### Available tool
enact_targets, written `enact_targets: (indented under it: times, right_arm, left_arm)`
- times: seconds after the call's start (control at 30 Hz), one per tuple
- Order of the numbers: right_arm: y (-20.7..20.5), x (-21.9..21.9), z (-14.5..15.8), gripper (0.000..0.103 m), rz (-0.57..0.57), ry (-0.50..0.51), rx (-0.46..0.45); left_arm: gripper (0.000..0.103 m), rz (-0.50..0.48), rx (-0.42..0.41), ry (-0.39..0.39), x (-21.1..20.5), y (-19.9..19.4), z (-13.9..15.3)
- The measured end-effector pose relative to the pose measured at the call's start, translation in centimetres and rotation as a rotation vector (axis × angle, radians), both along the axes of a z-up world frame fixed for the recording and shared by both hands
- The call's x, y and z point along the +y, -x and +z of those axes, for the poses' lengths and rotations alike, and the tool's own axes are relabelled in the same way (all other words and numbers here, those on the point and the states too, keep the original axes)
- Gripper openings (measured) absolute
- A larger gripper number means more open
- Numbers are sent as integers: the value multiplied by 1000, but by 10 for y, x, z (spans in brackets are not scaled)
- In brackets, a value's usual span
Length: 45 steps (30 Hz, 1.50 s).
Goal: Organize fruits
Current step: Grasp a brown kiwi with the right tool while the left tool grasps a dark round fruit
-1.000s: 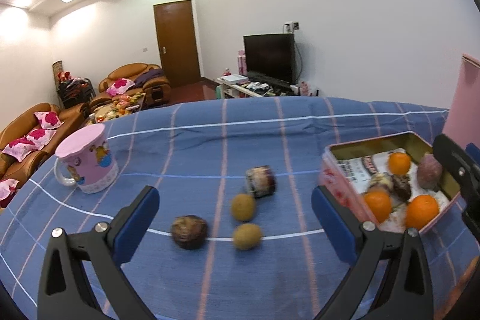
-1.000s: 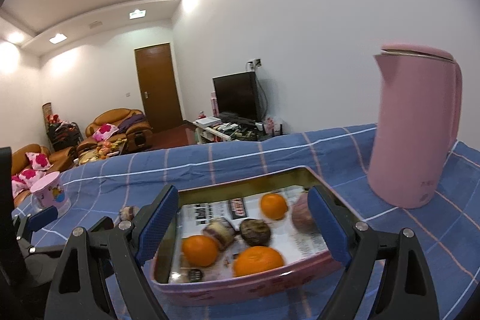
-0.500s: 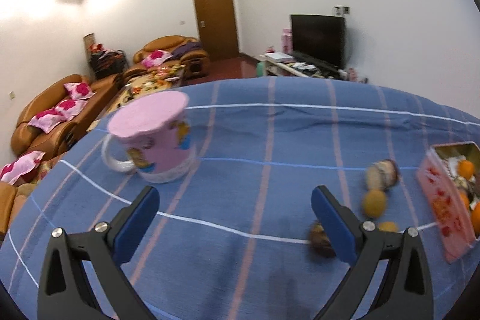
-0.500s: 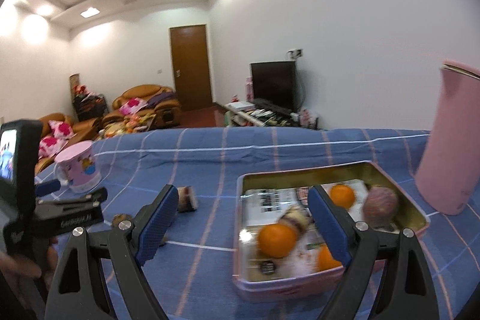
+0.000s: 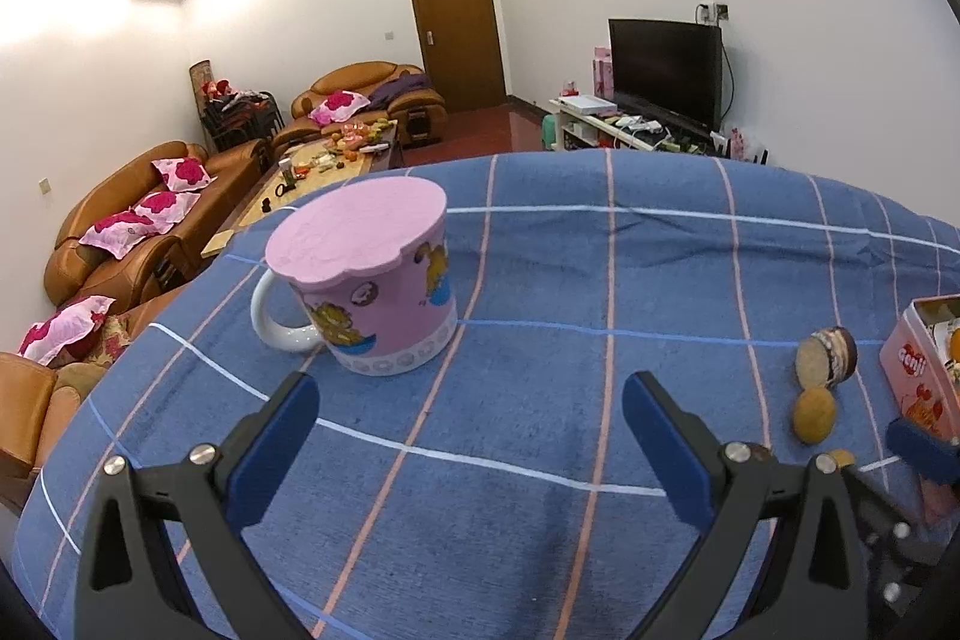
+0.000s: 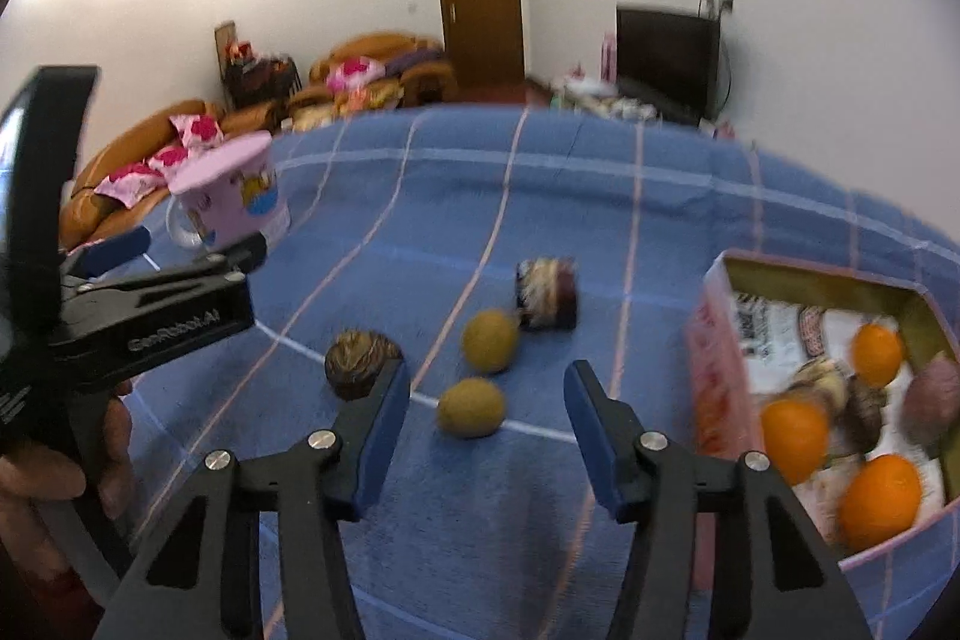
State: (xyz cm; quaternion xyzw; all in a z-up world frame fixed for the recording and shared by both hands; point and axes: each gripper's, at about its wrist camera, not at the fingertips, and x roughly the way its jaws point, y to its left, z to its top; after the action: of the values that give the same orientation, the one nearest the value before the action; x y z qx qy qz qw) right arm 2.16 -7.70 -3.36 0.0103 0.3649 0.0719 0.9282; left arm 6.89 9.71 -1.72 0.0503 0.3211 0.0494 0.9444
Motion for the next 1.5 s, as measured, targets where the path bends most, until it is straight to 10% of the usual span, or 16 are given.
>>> enact_targets:
  times: [0.5, 0.8, 1.2, 1.5]
  right_arm:
    - [-18, -6, -17, 30, 12, -121, 137]
    - [18, -31, 17, 30, -51, -123, -93]
    - [40, -48, 32, 30, -103, -85, -185]
    - [41, -37, 28, 30, -99, -51, -196]
  left_arm:
    - [103, -117, 33, 21, -12, 2, -3]
    - [95, -311, 88, 144, -31, 8, -5]
    - [62, -402, 269, 86, -71, -2, -33]
    - [39, -395, 253, 100, -67, 5, -29]
